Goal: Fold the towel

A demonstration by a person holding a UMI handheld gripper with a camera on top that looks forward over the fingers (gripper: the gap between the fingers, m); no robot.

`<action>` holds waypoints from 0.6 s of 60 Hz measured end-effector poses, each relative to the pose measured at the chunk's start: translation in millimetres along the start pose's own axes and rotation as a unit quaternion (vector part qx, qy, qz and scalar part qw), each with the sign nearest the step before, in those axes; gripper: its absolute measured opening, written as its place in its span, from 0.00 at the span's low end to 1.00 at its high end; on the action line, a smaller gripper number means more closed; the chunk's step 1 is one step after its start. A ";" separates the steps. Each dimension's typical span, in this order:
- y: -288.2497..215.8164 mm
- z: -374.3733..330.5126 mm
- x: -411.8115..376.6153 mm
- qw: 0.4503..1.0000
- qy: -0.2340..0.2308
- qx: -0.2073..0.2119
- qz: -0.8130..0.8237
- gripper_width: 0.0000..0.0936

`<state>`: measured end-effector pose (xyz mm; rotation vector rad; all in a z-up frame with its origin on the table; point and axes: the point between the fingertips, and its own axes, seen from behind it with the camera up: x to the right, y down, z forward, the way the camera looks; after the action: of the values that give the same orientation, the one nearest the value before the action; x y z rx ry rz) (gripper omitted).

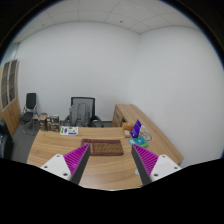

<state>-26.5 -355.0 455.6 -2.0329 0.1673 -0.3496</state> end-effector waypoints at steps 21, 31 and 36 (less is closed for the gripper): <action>74.0 115.0 9.5 0.997 -0.027 -0.072 -0.009 0.92; 150.0 198.4 -12.4 0.992 -0.056 -0.107 -0.023 0.91; 189.1 232.5 -43.5 0.987 -0.084 -0.131 -0.027 0.92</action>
<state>11.6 -236.1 179.7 -2.3185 0.0554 -0.1956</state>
